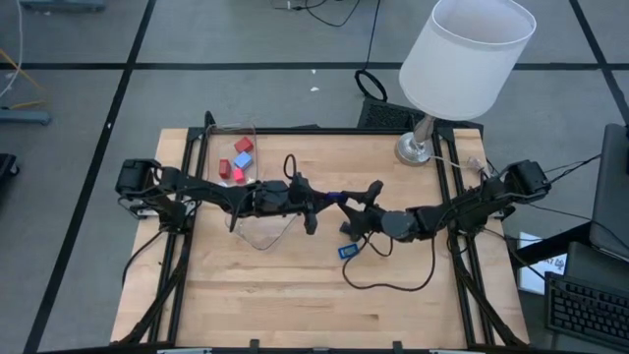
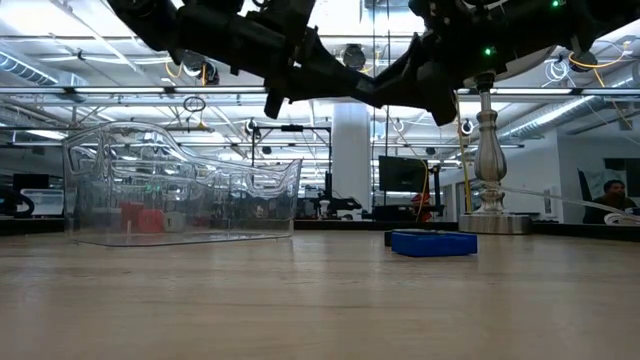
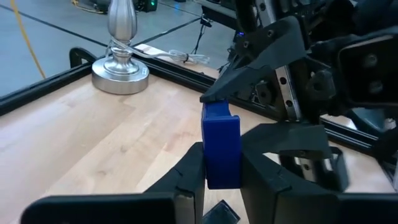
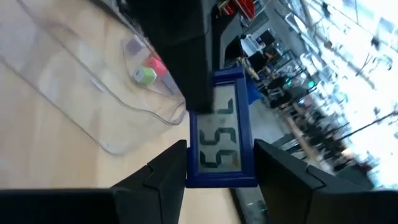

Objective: Pick & Place Office items
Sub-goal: Put the dark blue digital clock into the bottom transparent bin

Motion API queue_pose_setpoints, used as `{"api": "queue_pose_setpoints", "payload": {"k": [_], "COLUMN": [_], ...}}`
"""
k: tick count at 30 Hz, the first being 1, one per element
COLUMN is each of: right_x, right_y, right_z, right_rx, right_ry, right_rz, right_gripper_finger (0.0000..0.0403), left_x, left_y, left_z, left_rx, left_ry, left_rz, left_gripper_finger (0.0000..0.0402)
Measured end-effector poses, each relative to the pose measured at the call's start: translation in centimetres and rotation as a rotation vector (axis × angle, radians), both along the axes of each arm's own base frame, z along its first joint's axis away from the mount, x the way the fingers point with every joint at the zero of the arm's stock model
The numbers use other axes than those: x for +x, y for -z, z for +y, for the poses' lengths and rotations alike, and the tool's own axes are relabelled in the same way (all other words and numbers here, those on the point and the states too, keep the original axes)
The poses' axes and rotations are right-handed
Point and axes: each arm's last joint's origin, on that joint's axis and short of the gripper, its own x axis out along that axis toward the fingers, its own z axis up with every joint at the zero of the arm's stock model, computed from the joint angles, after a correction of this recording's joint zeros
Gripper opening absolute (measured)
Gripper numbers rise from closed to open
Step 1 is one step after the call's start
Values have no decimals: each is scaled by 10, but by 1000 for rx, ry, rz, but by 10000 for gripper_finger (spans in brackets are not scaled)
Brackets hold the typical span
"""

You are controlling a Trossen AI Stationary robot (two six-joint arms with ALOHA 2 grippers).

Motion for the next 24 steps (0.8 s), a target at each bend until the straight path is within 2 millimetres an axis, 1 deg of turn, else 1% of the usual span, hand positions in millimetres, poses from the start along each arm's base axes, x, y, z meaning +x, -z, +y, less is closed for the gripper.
{"api": "queue_pose_setpoints", "payload": {"k": [3,7,12,15,18,22,24], "right_x": [0,-1,-5,-12,-25,-43,-50], "right_y": [0,-3,-13,-24,-34,-47,-52], "right_z": [0,0,-4,-6,-6,-6,-6], "right_rx": [93,194,380,472,516,548,578], "right_ry": [5,16,-37,-59,-64,-64,-66], "right_rz": [-57,-124,-217,-251,-251,-246,-260], "right_gripper_finger": [171,181,203,218,228,230,228], "left_x": [-2,-9,-15,-19,-21,-23,-27], "left_y": [-2,-10,-21,-26,-28,-30,-33], "left_z": [1,2,2,3,0,-9,-11], "left_rx": [41,74,97,103,101,120,121], "left_ry": [-31,-71,-69,-98,-102,-63,-55], "left_rz": [19,32,20,24,30,28,47], "left_gripper_finger": [76,62,61,64,64,61,61]}}
